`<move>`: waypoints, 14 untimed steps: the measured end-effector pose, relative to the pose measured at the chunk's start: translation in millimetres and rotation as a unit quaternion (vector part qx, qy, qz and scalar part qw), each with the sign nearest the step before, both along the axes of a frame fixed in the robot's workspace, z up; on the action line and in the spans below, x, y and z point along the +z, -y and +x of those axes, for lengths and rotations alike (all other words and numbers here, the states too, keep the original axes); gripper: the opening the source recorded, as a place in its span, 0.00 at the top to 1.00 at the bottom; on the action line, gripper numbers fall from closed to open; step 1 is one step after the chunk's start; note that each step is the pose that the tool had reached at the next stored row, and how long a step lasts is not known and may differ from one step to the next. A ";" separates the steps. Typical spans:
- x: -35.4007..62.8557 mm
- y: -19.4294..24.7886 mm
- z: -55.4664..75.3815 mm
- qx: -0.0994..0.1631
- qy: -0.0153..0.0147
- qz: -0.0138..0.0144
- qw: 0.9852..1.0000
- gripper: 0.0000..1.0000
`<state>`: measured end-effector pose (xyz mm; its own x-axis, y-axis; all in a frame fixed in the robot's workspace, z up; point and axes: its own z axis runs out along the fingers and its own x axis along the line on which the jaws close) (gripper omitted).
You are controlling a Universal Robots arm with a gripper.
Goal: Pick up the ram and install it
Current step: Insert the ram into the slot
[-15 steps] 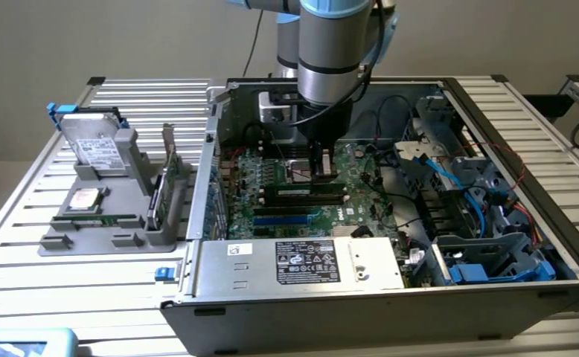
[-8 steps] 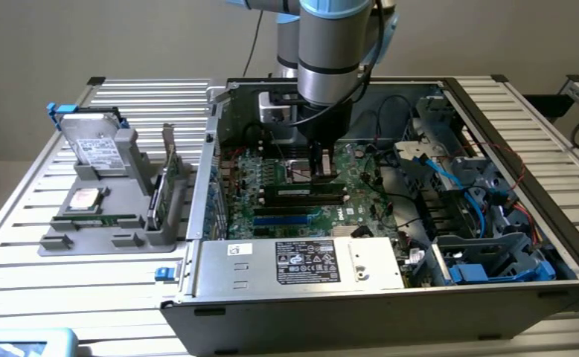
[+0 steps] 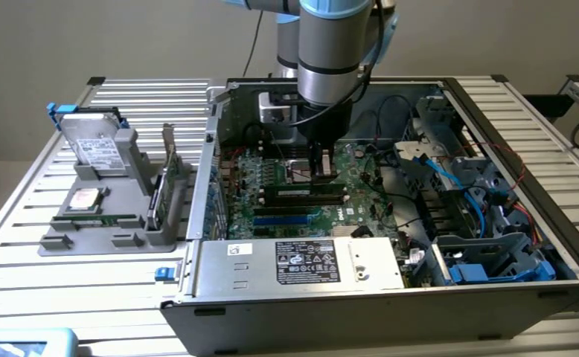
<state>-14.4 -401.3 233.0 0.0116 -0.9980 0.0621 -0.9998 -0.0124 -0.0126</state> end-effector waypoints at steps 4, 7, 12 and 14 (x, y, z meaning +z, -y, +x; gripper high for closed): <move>-0.5 0.0 0.0 0.000 0.000 -0.001 1.000 0.87; -0.9 0.0 0.0 0.001 0.000 -0.001 1.000 0.87; -1.5 -0.4 0.0 0.001 0.000 -0.001 1.000 0.87; -1.9 -0.5 0.0 0.001 0.000 -0.001 1.000 0.87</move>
